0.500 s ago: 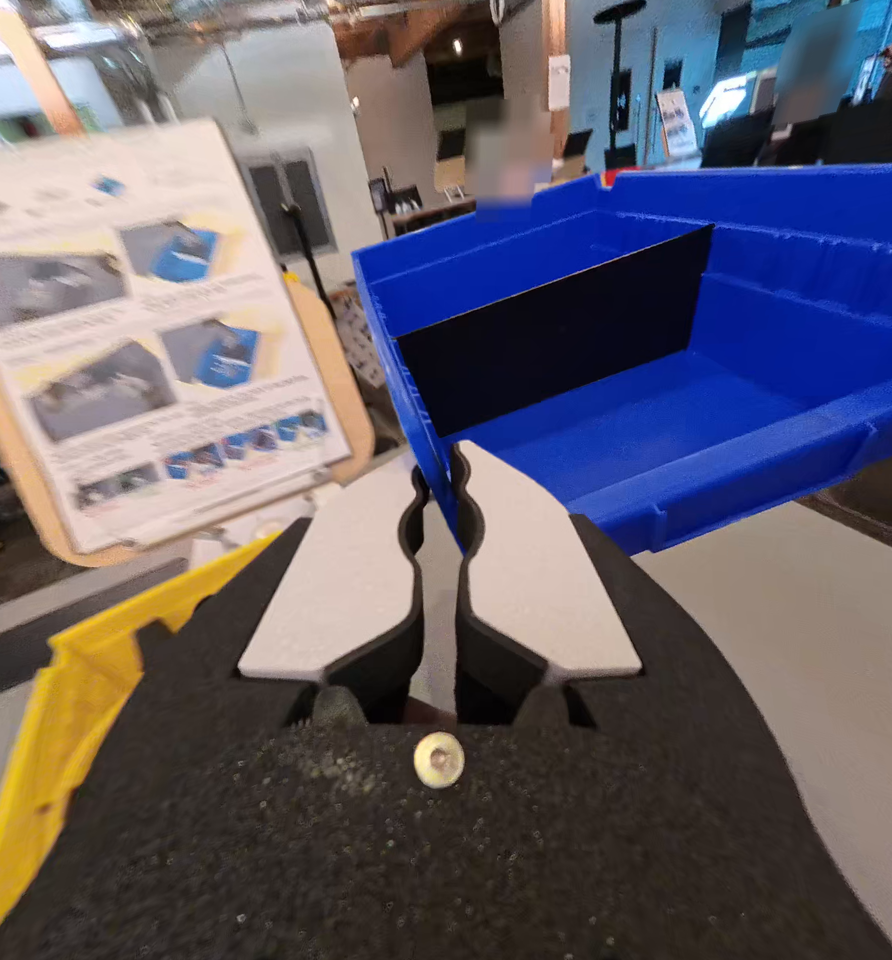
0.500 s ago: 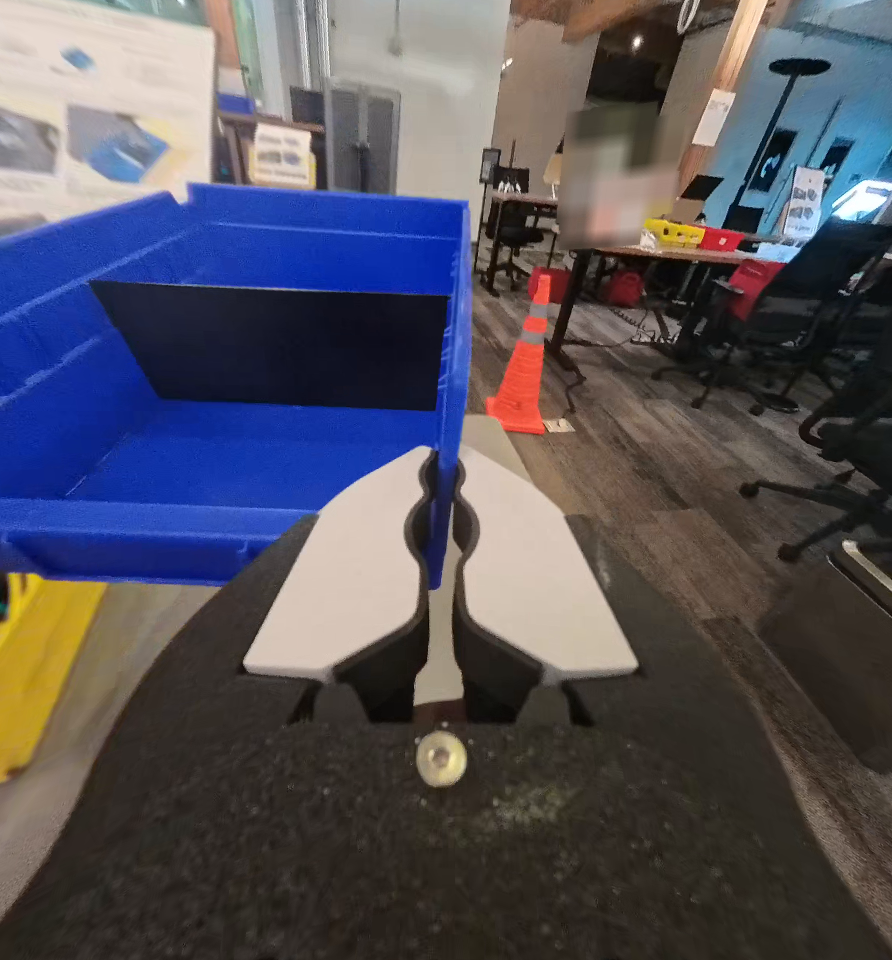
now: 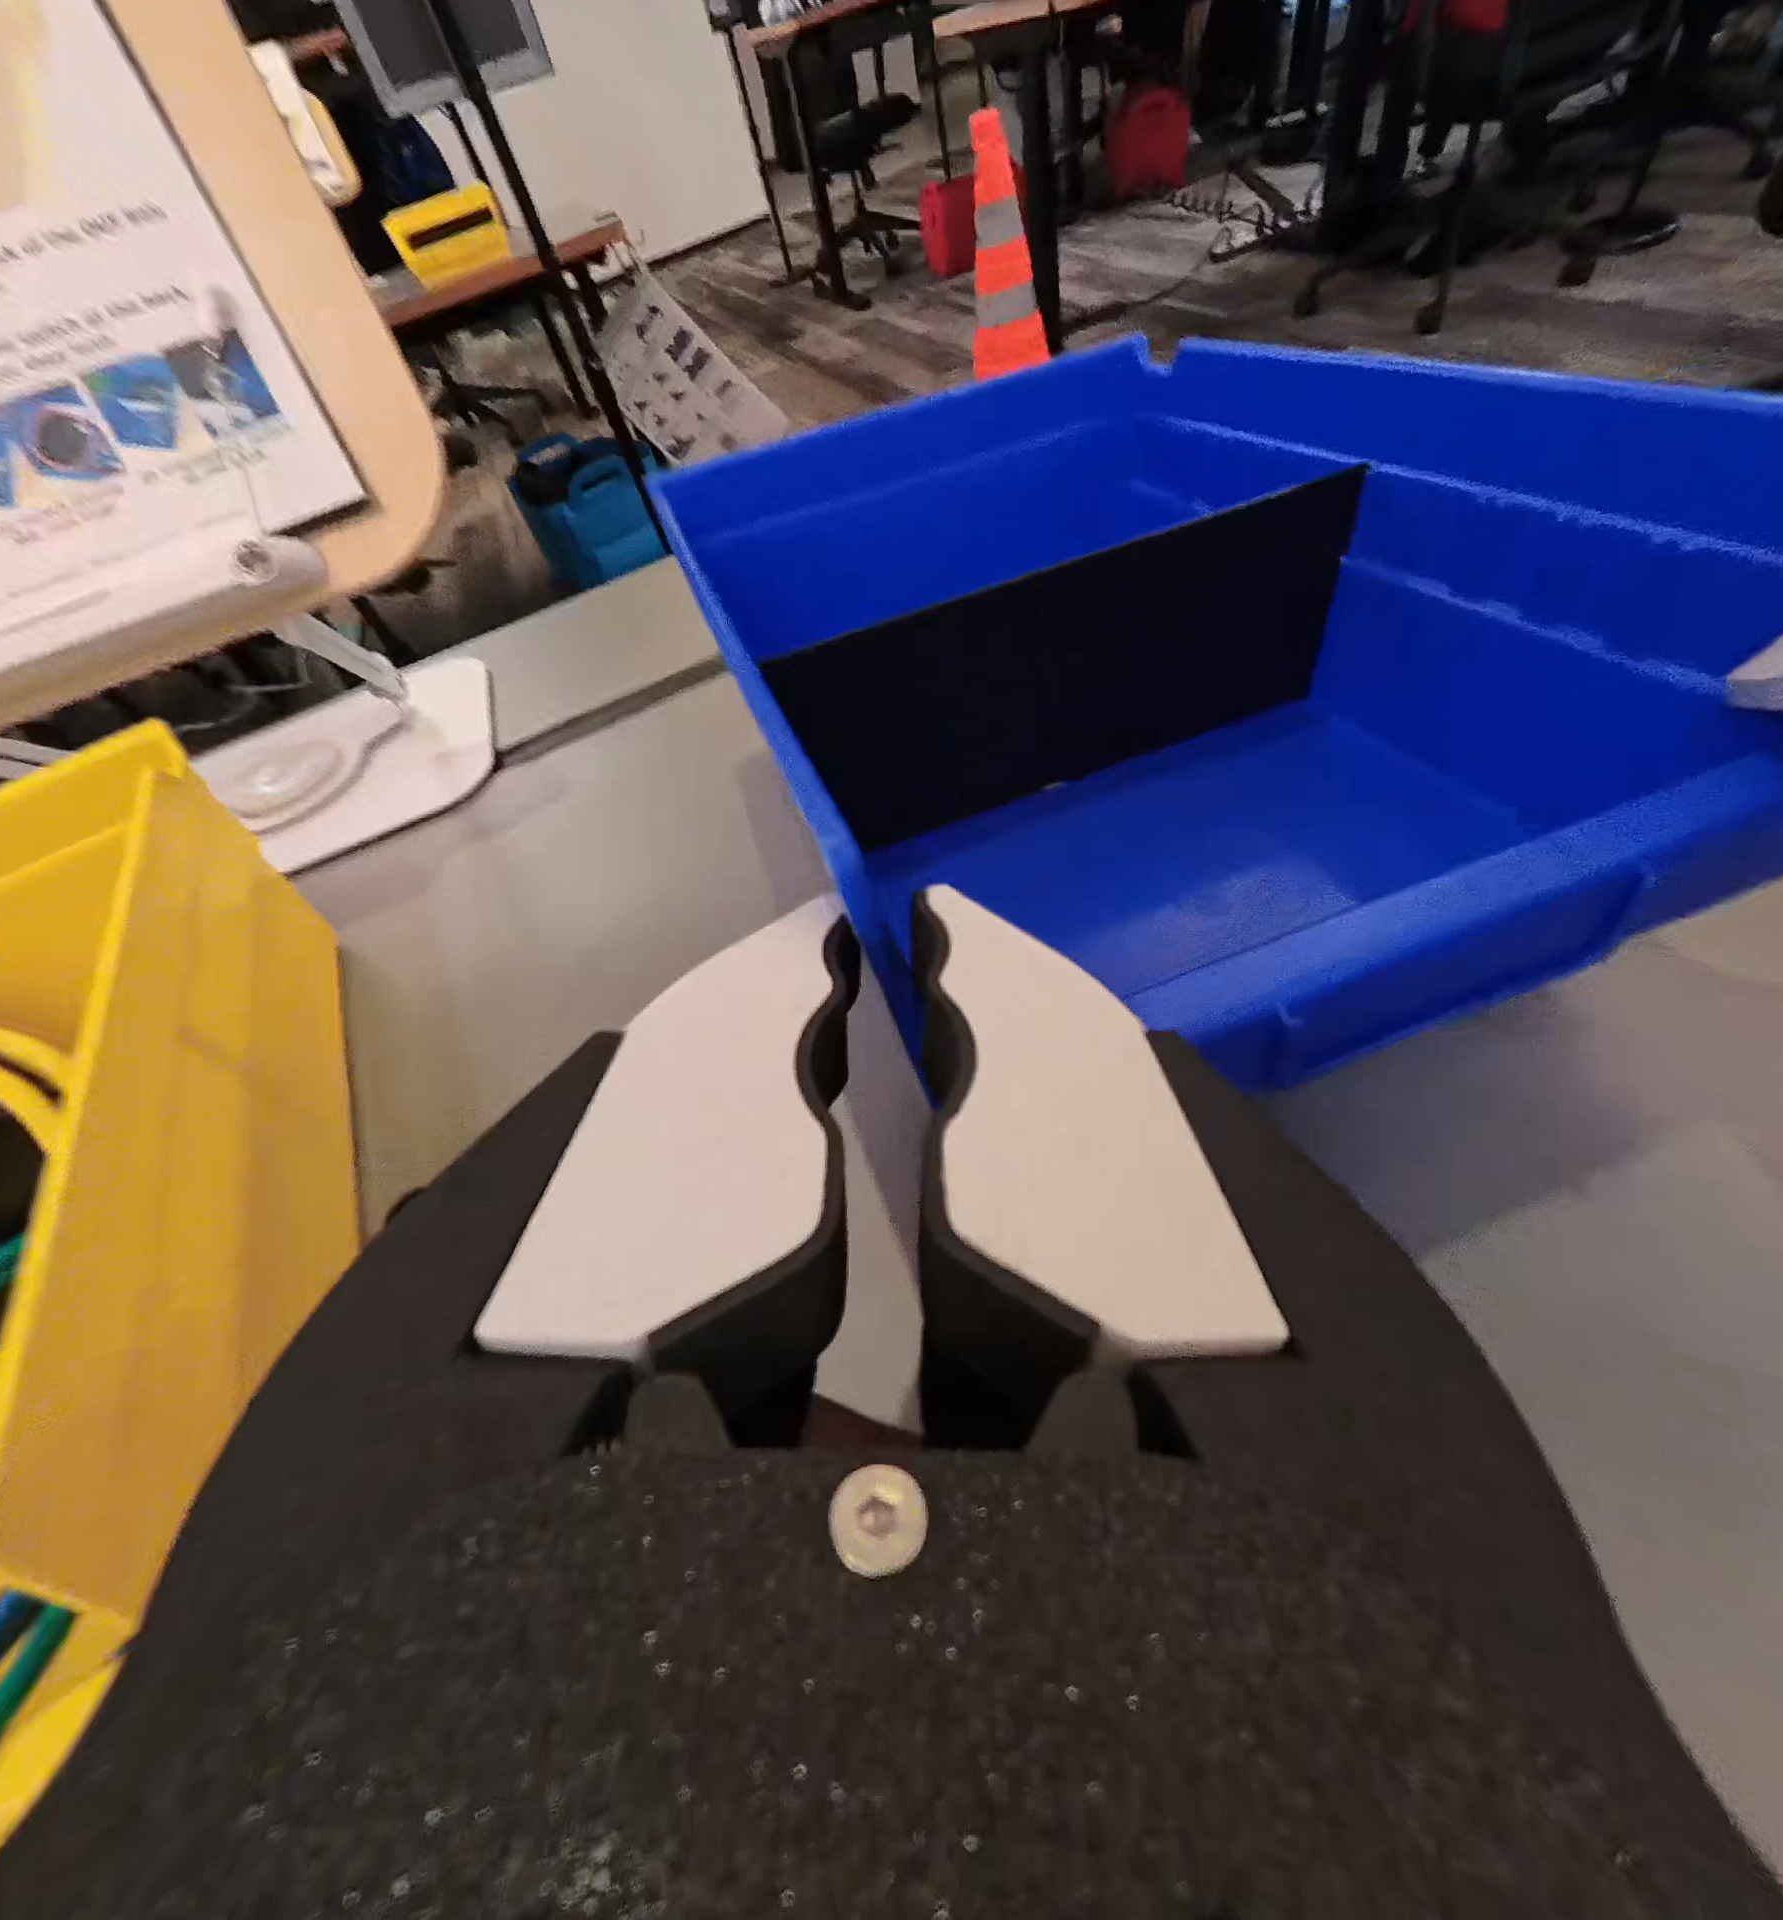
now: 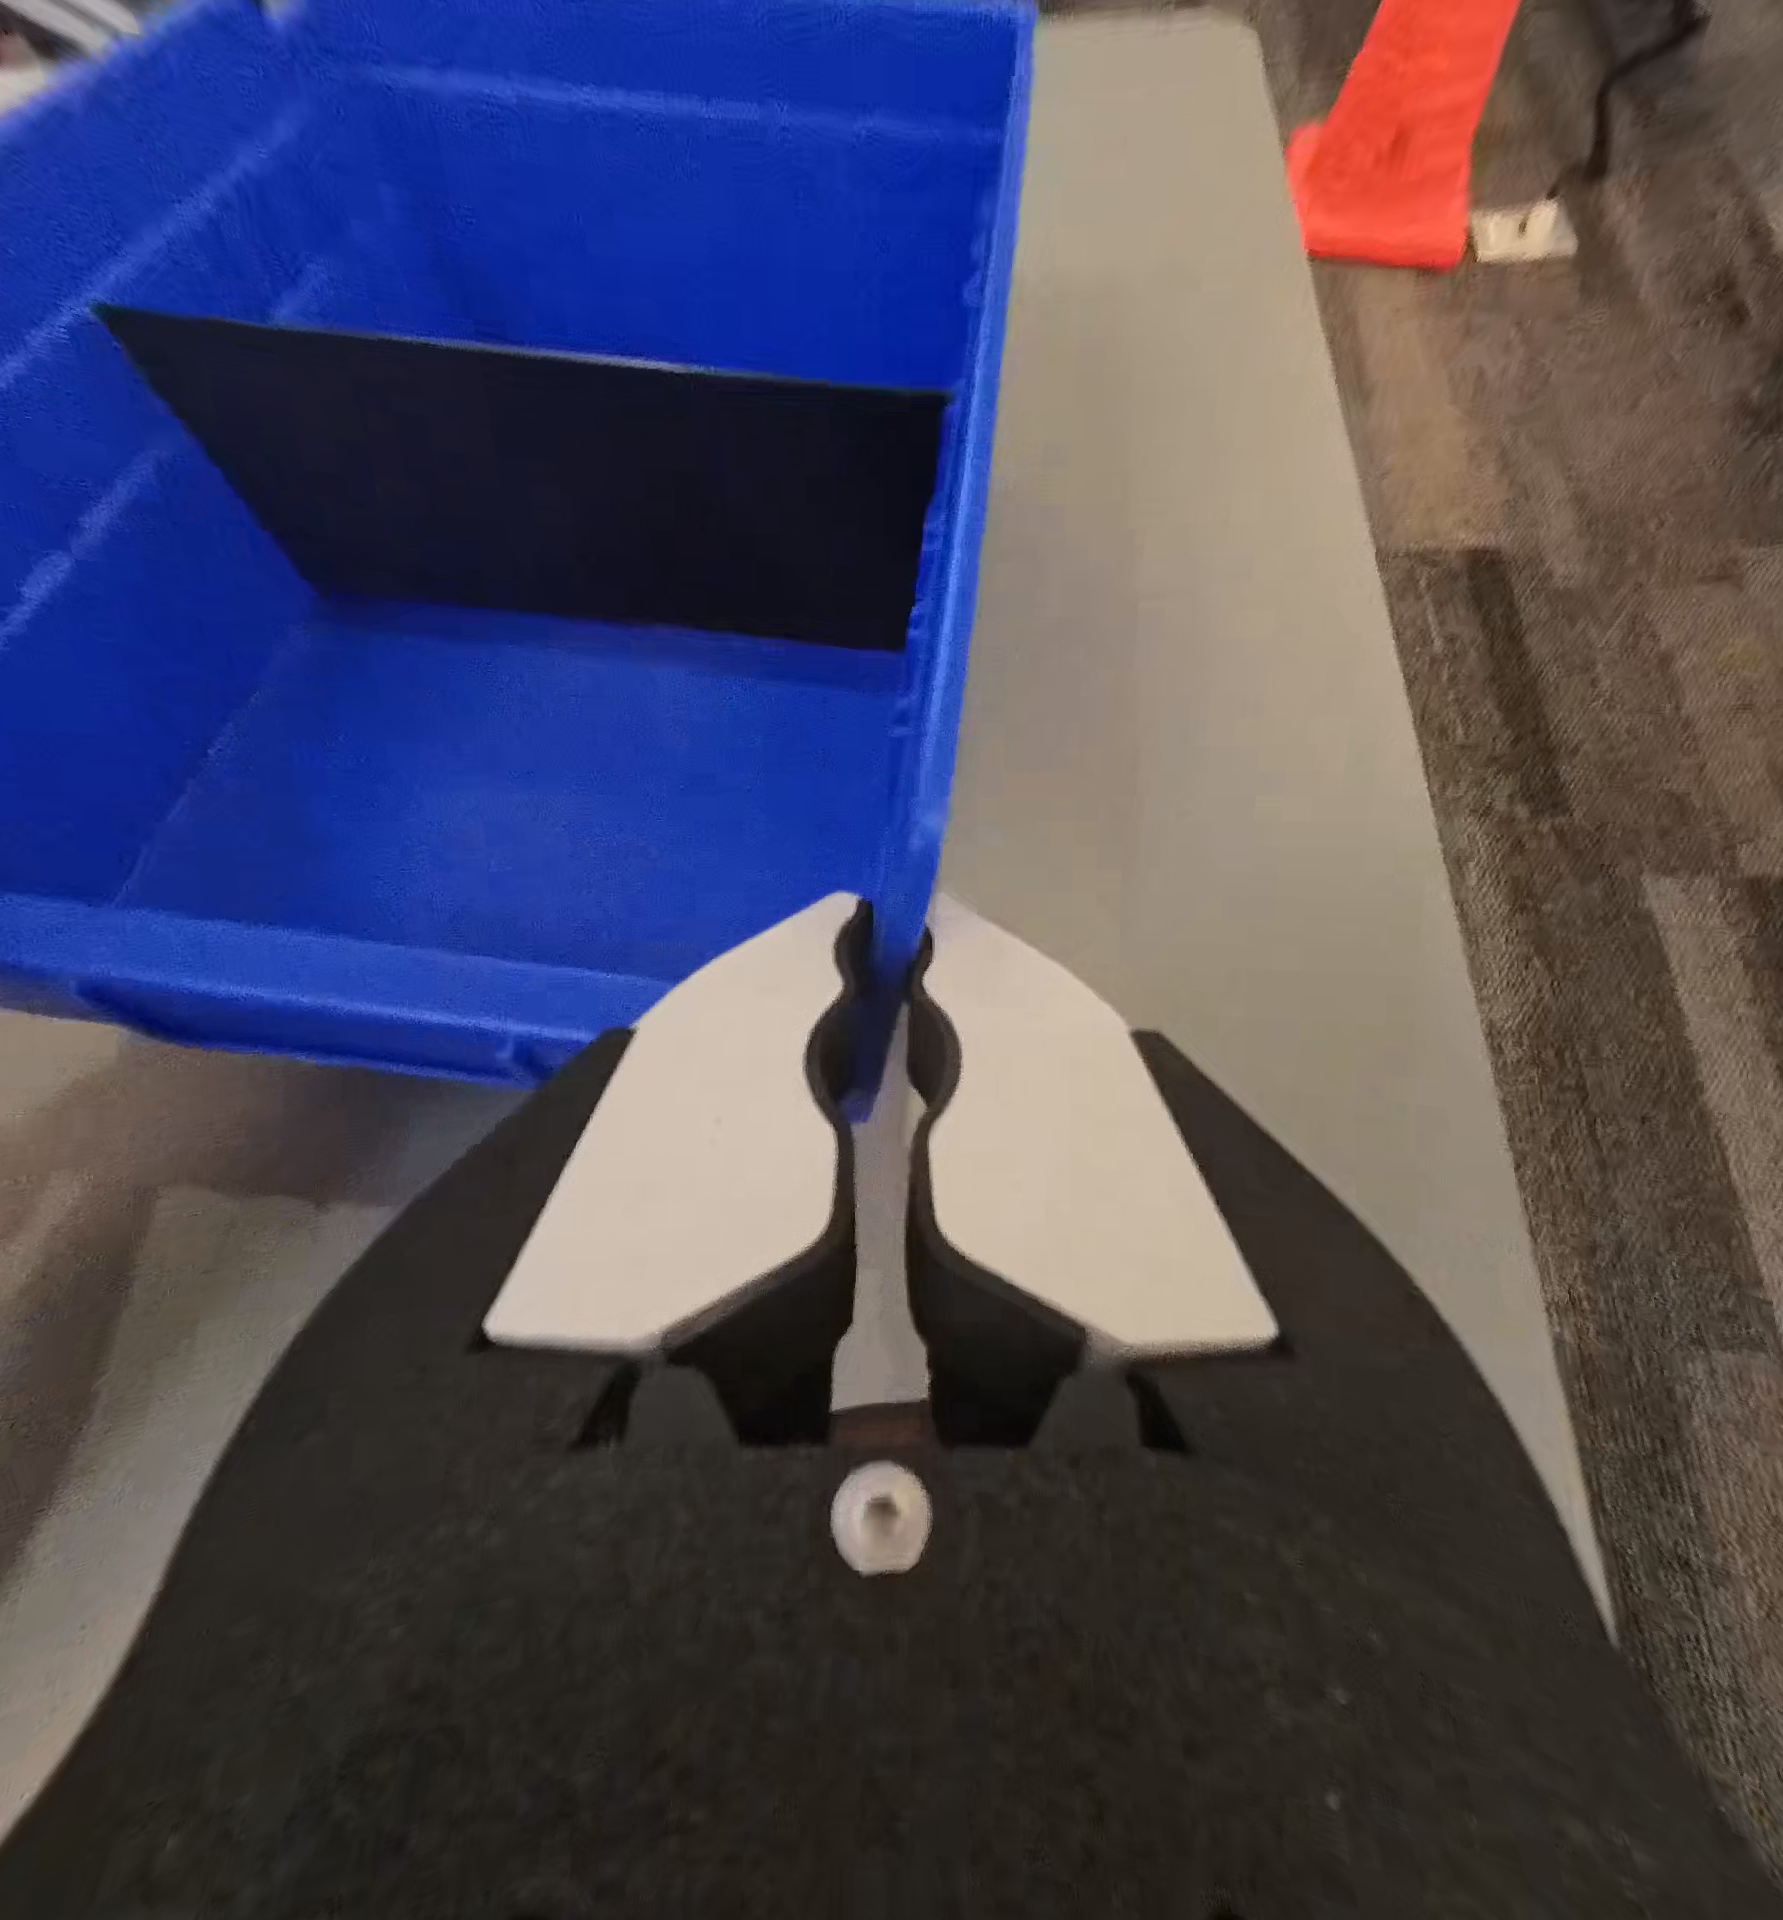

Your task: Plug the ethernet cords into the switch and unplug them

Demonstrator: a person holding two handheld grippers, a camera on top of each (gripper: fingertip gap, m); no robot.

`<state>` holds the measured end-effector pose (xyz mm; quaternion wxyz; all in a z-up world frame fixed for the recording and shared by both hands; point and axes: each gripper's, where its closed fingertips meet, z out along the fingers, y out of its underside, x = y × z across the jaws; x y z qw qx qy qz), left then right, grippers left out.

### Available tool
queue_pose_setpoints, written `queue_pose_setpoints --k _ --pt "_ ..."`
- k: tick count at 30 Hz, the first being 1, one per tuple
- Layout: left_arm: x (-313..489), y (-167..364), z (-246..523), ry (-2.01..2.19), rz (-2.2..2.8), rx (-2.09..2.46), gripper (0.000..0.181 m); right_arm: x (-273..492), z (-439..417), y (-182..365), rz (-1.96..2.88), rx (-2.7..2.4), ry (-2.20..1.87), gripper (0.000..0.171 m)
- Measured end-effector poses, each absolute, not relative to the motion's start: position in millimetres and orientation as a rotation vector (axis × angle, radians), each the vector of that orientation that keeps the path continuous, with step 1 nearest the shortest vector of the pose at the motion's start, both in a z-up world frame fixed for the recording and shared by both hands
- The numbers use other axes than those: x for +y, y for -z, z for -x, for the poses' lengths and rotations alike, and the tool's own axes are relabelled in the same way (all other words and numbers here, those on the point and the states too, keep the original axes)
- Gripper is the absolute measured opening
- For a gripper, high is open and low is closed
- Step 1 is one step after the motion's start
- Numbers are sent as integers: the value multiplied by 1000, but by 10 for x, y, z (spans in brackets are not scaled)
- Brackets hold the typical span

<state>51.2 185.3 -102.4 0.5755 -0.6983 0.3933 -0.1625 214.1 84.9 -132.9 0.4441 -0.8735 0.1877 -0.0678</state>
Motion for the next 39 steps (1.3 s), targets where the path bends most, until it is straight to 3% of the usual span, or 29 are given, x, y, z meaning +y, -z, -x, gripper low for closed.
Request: queue_pose_setpoints --k 5,19,24,33,36,39 --pt "1579 1426 -581 445 1745 1079 11 724 -2311 1602 2288 544 240 6" --pt "1248 1404 -568 657 1799 1227 24 690 -2400 1584 2277 531 339 12" --pt "1265 1195 -442 705 1769 1224 26 622 -2446 1446 2266 536 434 23" --pt "2168 16 1134 722 1706 995 36 829 -1924 290 2020 346 461 25" --pt "2604 33 1903 570 1738 916 37 1068 -1363 -67 1936 176 376 27" --pt "2902 470 2538 474 1871 835 46 1421 -602 -163 1893 -14 207 30"
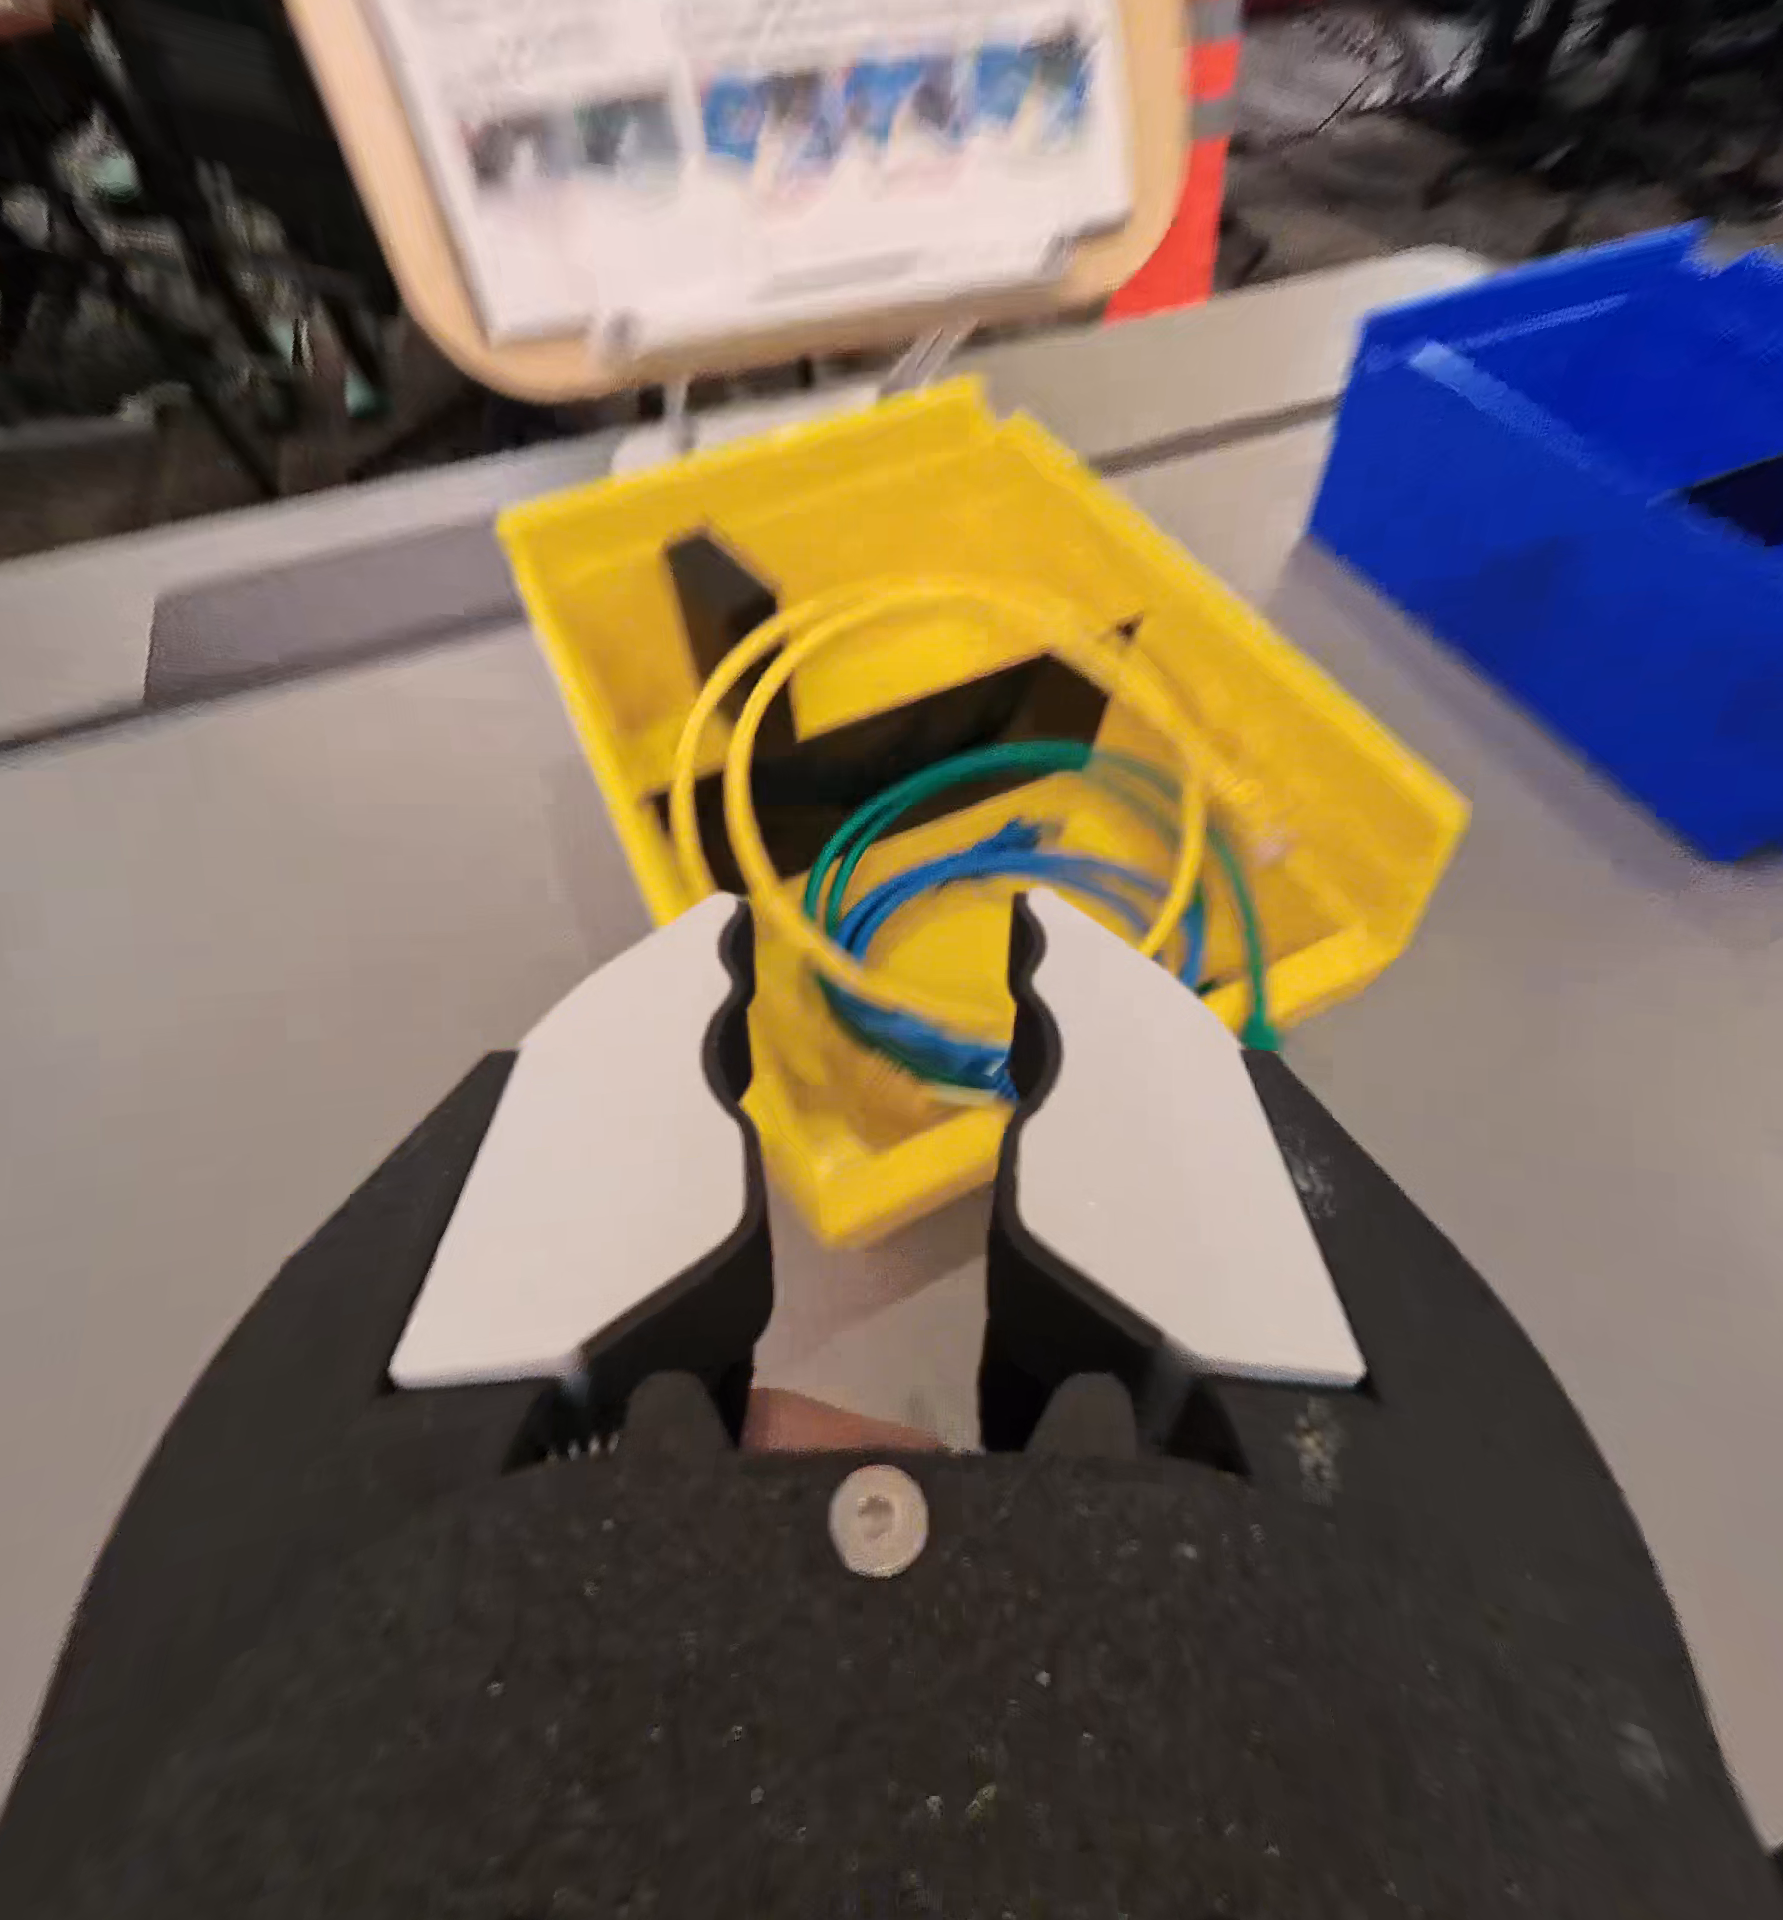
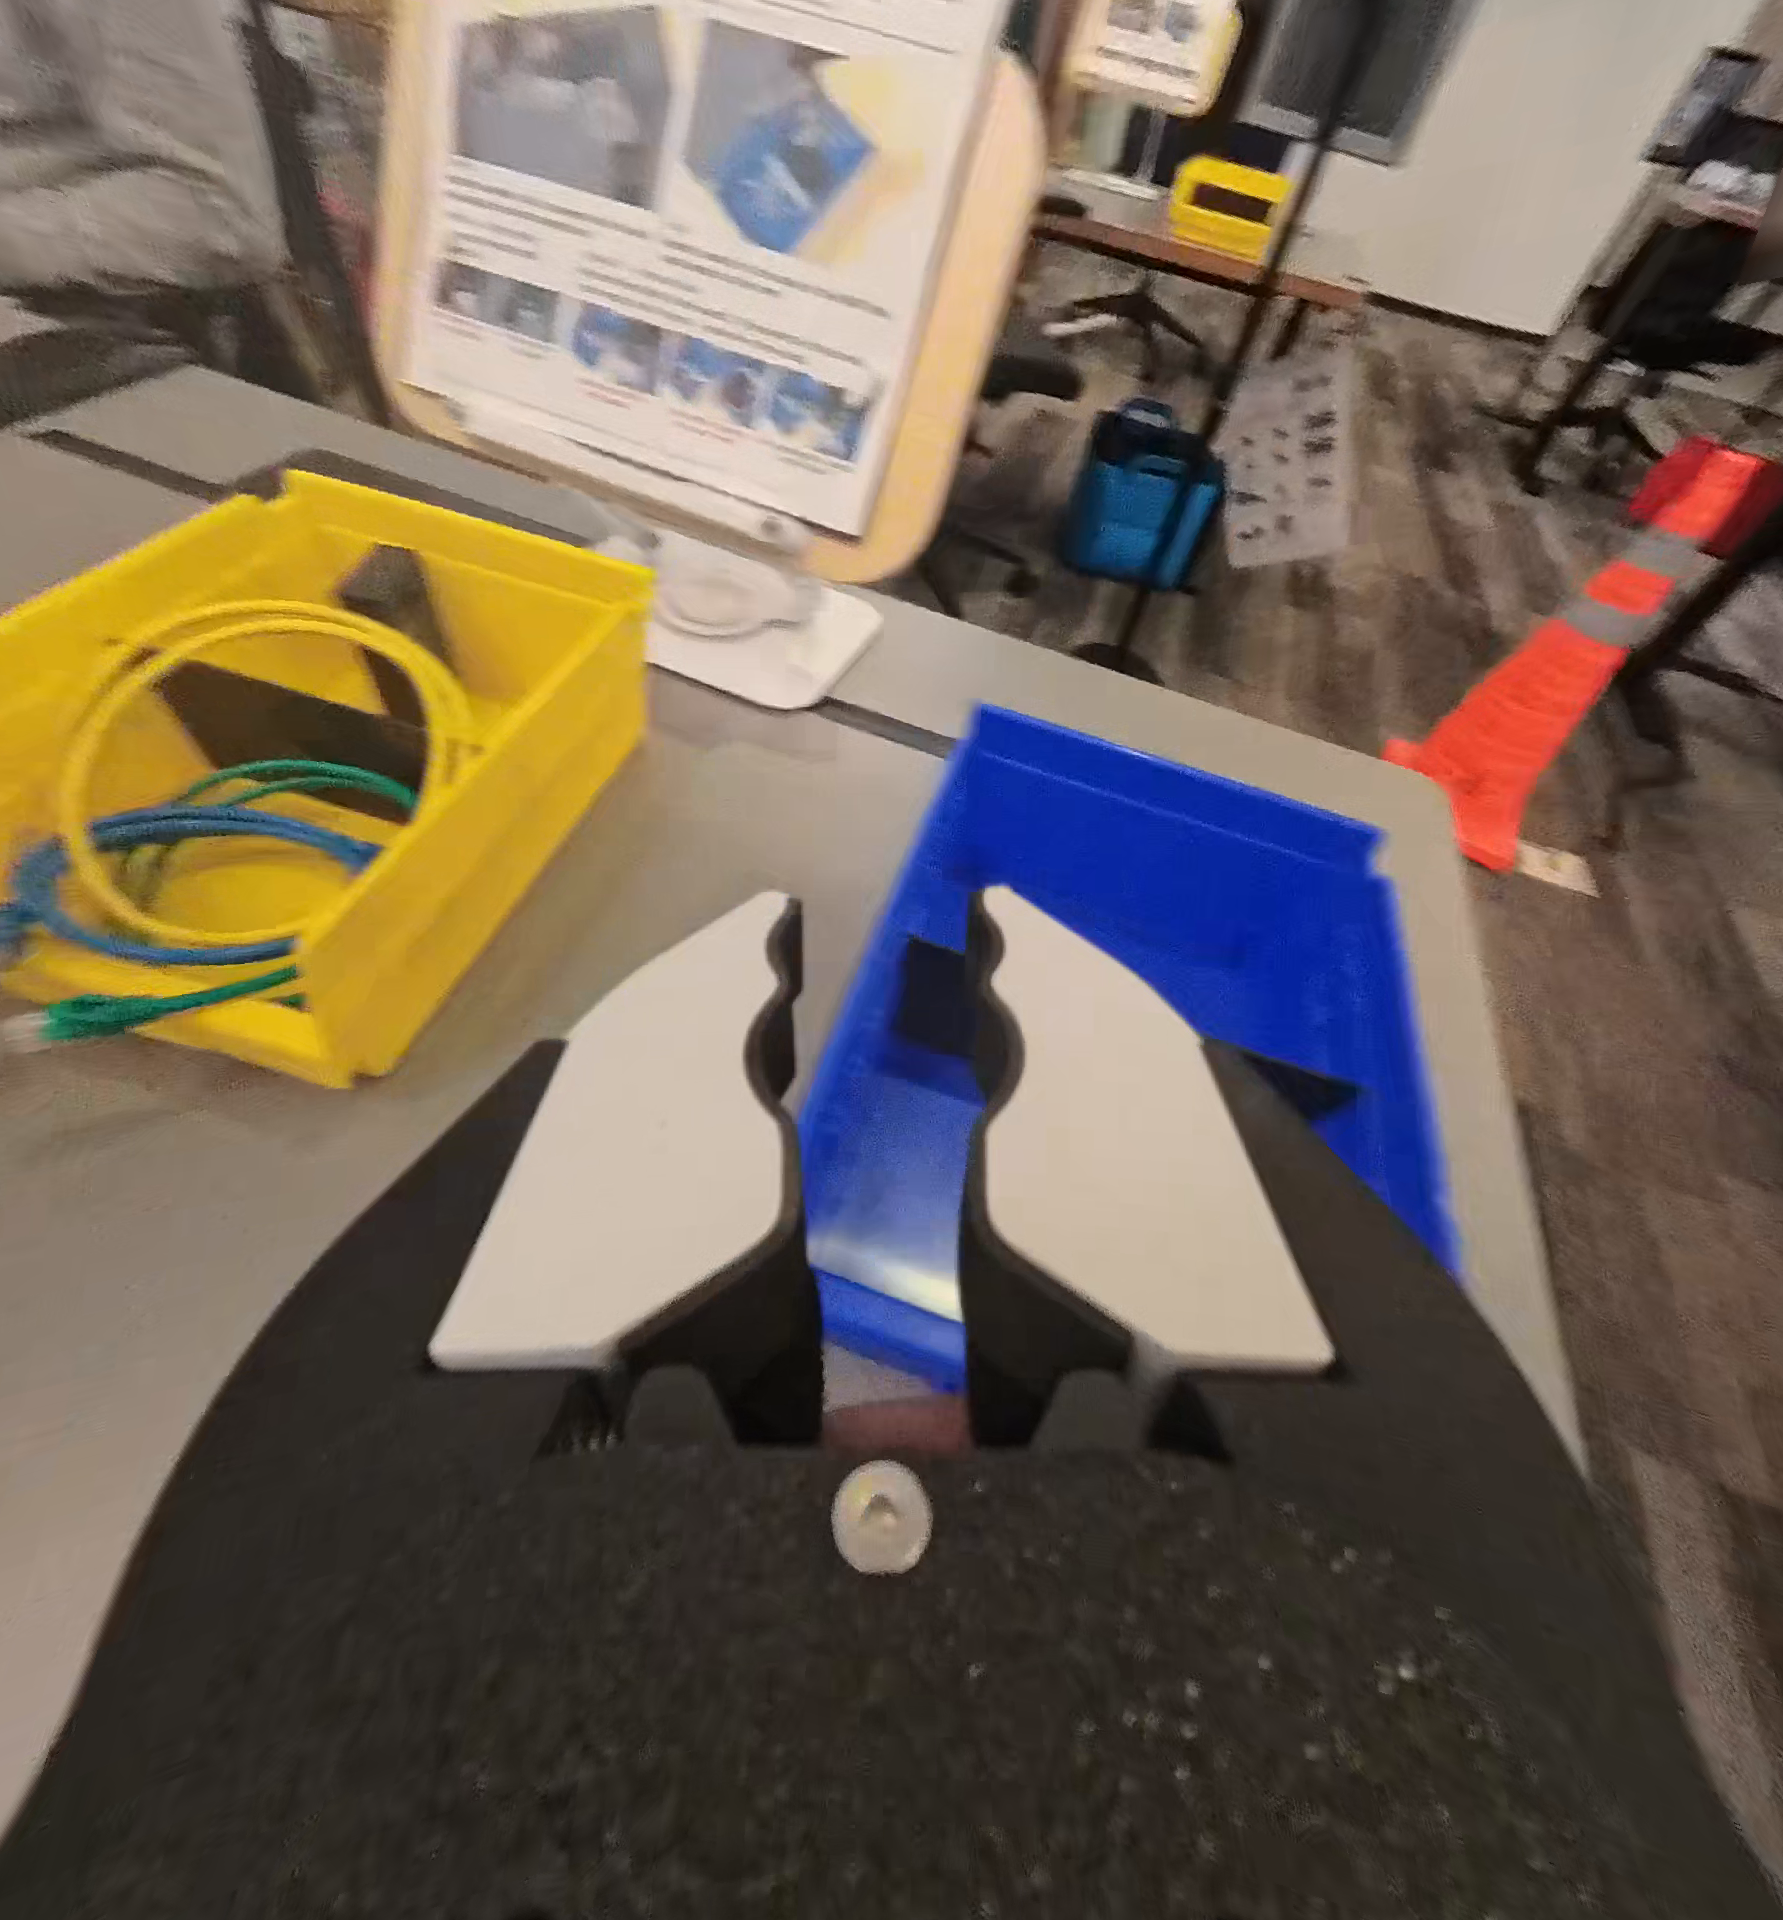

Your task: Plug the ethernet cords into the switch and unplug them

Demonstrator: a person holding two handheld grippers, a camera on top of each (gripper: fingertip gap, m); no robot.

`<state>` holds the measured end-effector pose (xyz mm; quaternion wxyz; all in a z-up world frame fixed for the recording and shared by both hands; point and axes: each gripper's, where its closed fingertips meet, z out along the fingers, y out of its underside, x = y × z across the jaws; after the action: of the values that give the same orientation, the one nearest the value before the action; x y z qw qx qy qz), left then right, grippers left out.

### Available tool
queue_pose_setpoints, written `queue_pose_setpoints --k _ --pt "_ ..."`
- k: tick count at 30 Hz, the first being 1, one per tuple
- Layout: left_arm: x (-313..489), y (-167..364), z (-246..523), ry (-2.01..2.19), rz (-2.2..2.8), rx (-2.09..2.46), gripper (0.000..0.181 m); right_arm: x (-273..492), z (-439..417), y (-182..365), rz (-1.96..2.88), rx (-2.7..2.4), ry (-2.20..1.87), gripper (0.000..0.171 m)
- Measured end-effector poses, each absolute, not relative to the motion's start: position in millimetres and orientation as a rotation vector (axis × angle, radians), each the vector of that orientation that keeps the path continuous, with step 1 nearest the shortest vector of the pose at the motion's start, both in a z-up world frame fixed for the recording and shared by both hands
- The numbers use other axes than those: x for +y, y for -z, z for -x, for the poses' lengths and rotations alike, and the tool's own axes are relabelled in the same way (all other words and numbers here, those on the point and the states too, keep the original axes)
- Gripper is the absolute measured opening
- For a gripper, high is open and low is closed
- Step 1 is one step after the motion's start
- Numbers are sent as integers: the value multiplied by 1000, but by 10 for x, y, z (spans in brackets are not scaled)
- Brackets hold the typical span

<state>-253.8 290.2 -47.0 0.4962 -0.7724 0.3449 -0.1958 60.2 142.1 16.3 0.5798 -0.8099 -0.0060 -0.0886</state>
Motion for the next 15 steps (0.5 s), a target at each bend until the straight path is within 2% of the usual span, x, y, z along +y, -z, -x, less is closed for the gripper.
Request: queue_pose_setpoints --k 4,6,7,9,10,12,13,15 --pt "3008 1096 2895 452 1961 733 54 1955 612 372 1979 -231 -111 45" --pt "3053 1326 2899 450 1974 684 54 2173 1093 813 2041 -237 -223 66" --pt "3073 1408 2855 460 1974 683 52 2274 1253 1025 2053 -185 -258 71" --pt "3134 1520 2755 462 1981 714 44 2435 1330 1411 2093 -71 -171 68" --pt "3182 1546 2727 440 1978 726 26 2500 1261 1499 2099 -16 -69 61" --pt "3298 1542 2761 366 1973 705 9 2597 1177 1483 2073 50 36 33" --pt "3335 1531 2787 349 1975 700 8 2610 1048 1503 2095 134 120 6" --pt "3371 1514 2838 345 1979 701 6 2650 1073 1467 2078 184 106 6"
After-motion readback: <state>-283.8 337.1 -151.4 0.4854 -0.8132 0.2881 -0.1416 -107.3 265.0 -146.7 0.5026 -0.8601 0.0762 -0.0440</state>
